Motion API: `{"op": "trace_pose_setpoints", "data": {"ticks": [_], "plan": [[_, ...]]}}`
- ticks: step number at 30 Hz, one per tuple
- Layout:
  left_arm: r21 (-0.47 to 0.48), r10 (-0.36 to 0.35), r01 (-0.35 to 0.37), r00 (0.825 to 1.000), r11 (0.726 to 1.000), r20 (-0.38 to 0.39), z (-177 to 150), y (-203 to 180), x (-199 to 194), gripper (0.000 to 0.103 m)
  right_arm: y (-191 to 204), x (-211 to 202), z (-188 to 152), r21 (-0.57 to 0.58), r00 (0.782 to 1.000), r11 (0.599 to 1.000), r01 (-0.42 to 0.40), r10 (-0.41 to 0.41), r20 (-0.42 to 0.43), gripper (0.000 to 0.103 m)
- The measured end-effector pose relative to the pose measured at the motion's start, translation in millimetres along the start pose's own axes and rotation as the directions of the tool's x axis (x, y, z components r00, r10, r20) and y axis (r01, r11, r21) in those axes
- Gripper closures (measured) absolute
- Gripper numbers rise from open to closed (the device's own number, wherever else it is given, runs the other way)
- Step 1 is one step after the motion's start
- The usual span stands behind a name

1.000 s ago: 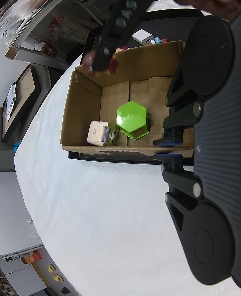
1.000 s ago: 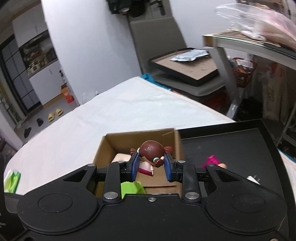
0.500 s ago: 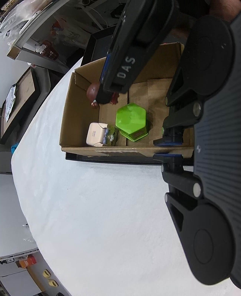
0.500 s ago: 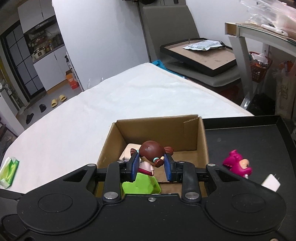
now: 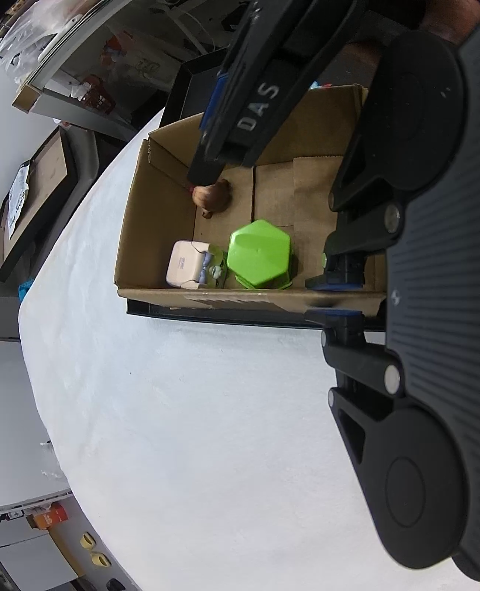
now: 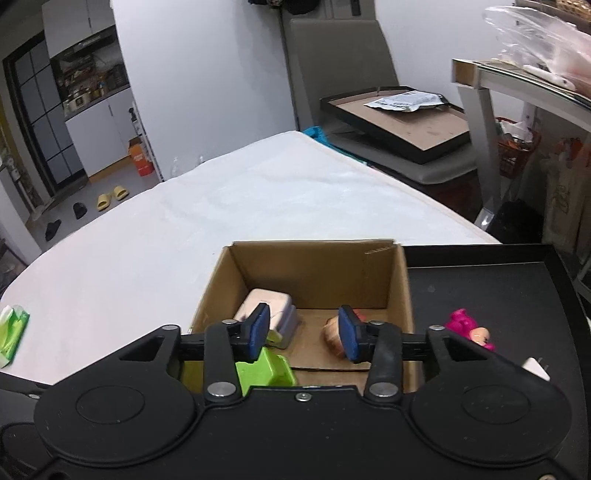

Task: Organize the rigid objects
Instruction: 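Lower the doll into the box and open the right gripper, then move the right gripper to the white charger plug and close on it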

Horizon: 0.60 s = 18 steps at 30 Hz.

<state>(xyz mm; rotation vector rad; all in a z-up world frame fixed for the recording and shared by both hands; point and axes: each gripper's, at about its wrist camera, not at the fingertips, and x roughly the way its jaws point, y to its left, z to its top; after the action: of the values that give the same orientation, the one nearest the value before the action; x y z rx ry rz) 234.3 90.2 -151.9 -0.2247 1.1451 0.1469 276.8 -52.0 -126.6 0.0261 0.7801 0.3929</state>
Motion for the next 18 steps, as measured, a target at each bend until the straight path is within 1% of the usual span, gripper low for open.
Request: {"op": "trace_pose_setpoints", "data": {"ticks": [2,3,4,6,8,13,15,17,18], "plan": [[0.001,0.011,-0.011,1.000,1.000,-0.003,-0.1,-1.3,-0.2,0.093,-4.5,-2.0,-1.7,0.017,1.000,1.000,0.003,-0.003,-0.004,0.057],[0.000,0.015,-0.015,1.000,1.000,-0.004,-0.6,-1.6,-0.9,0.092,-6.0,-2.3,-2.7,0.024,1.000,1.000,0.005,-0.005,-0.007,0.050],[0.000,0.020,-0.020,1.000,1.000,-0.005,-1.1,-2.0,-1.6,0.092,-7.9,-3.7,-3.9,0.033,1.000,0.999,0.011,-0.011,-0.007,0.046],[-0.001,0.031,-0.031,0.999,1.000,-0.009,-2.1,-3.1,-3.0,0.092,-11.2,-7.8,-5.5,0.046,1.000,0.999,0.023,-0.023,0.000,0.035],[0.000,0.044,-0.044,0.999,0.999,-0.014,-2.3,-5.3,-4.0,0.090,-13.8,-11.2,-6.1,0.055,1.000,0.998,0.030,-0.030,0.006,0.030],[0.013,0.083,-0.083,0.996,0.996,-0.012,-4.8,-10.7,-8.4,0.085,-20.8,-20.4,-6.3,0.086,0.999,0.996,0.037,-0.039,0.023,0.021],[0.012,0.093,-0.093,0.996,0.996,-0.010,-6.1,-11.9,-9.7,0.080,-23.6,-23.7,-7.1,0.100,0.998,0.994,0.051,-0.054,0.029,0.019],[0.007,0.105,-0.105,0.994,0.994,-0.008,-7.1,-13.1,-10.0,0.072,-26.7,-27.1,-8.8,0.103,0.997,0.993,0.065,-0.069,0.031,0.018],[0.006,0.111,-0.111,0.994,0.994,-0.006,-7.7,-14.0,-10.6,0.070,-29.1,-29.1,-9.6,0.106,0.996,0.991,0.078,-0.082,0.032,0.017]]}}
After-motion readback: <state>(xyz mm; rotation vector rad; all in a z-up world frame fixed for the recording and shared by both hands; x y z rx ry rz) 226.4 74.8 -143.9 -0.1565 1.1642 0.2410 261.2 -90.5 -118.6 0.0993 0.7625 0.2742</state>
